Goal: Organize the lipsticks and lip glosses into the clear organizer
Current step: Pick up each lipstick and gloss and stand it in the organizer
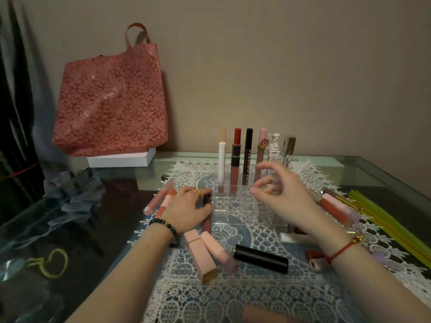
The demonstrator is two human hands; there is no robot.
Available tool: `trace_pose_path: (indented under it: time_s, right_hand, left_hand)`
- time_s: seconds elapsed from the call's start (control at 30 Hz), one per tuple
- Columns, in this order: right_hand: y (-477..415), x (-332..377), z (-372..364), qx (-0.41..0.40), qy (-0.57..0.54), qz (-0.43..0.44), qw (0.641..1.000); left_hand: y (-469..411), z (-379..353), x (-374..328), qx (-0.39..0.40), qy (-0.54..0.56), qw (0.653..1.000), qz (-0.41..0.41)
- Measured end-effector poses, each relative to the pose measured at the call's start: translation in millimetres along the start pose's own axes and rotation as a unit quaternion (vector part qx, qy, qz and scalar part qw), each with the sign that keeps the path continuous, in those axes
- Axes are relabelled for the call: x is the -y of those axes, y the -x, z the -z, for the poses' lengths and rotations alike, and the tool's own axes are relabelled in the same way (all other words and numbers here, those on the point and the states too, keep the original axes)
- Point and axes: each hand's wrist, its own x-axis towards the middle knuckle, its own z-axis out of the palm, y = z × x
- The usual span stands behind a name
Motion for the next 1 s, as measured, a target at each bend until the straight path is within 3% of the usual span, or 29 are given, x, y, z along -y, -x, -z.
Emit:
trace_pose_path:
  time_s: [0.13, 0.23, 0.47, 0.8, 1.0]
  right_hand:
    - [4.4, -0.2, -0.5, -0.006, -0.002, 0.016, 1.0]
    - [5.9, -0.5, -0.6, -0.007, 0.001, 0.021, 1.0]
    - [7.7, -3.3, 0.3, -0.016, -0.003, 0.021, 1.0]
    - [10.0, -0.1, -6.6, -0.012, -0.053, 0.043, 0.998]
    - [14.3, 8.1, -22.2, 0.017, -0.115, 0.05, 0.992]
  left_hand:
    - [-0.2, 0.4, 1.7, -0.012, 0.035, 0.999, -0.002]
    - [2.8, -1.4, 1.6, -0.038, 0.122, 0.992, -0.003]
    - [8.7, 5.2, -3.6, -0.077, 0.413, 0.907, -0.027]
    - [11.1, 20.3, -14.3, -0.146, 0.532, 0.832, -0.062]
    - [9.4, 16.4, -27.1, -0.14, 0.576, 0.801, -0.085]
